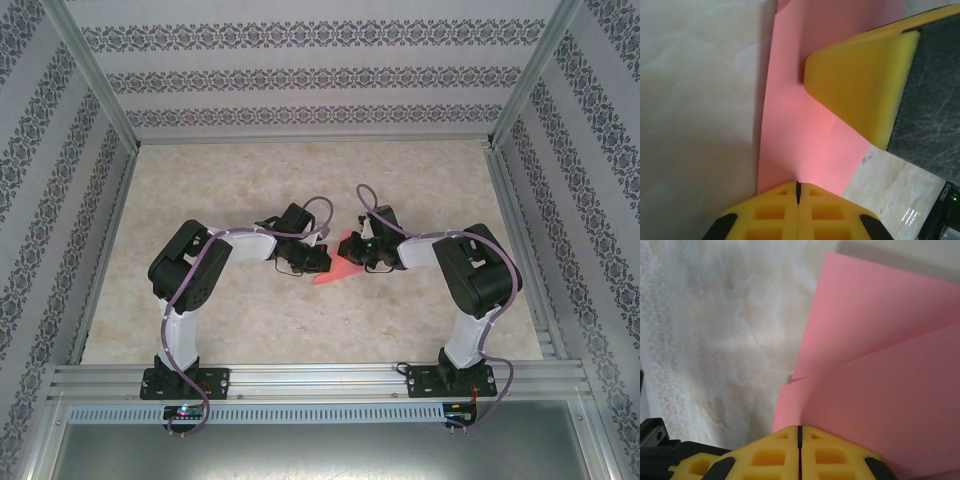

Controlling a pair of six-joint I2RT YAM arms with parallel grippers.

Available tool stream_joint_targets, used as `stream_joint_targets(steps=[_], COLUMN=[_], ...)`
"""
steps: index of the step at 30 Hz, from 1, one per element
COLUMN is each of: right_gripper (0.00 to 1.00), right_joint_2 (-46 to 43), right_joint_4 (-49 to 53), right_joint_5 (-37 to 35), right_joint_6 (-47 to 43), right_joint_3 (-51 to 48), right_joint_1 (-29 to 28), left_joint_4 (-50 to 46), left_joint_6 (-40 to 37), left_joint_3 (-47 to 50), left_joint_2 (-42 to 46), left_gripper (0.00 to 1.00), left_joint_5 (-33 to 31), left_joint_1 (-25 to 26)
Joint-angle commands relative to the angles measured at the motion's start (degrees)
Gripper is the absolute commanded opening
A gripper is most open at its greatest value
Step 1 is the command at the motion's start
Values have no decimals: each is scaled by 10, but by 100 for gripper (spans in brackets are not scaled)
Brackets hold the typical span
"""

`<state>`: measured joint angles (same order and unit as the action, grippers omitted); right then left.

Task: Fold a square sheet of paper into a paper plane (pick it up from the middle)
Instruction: Fourth fold the wing at the center of the table.

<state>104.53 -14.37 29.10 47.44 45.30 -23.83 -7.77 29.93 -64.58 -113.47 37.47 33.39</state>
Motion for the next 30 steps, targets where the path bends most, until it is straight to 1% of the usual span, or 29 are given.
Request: stream_joint_targets(steps=[1, 4, 6, 9, 12, 18, 25, 30], right_gripper=[7, 7, 7, 6, 6, 6, 6, 6], right_joint_2=[6, 6, 7, 11, 15, 27, 33, 34], right_joint_4=[0, 13, 35, 60, 66, 70, 76, 81], right_joint_5=[9, -7, -27, -51, -58, -56, -57, -61], right_joint_6=[15, 15, 9, 2, 1, 2, 0, -2], right_joint_3=[-12, -20, -19, -15, -13, -7, -6, -4], right_joint_1=[-11, -11, -11, -7, -4, -6, -6, -5], left_joint_4=[-80, -70, -57, -47, -51, -44, -53, -64], left_joint_6=[-18, -20, -21, -24, -25, -11, -6, -6], left_joint_3=[26, 27, 28, 27, 33, 59, 67, 75], left_joint_2=[-6, 7, 21, 51, 72, 70, 62, 61], left_gripper=[0, 0, 0, 5, 9, 12, 13, 13], left_joint_5=[-30, -24, -8, 8, 10, 35, 28, 9], left_joint_1=[3, 3, 3, 4, 4, 5, 4, 4])
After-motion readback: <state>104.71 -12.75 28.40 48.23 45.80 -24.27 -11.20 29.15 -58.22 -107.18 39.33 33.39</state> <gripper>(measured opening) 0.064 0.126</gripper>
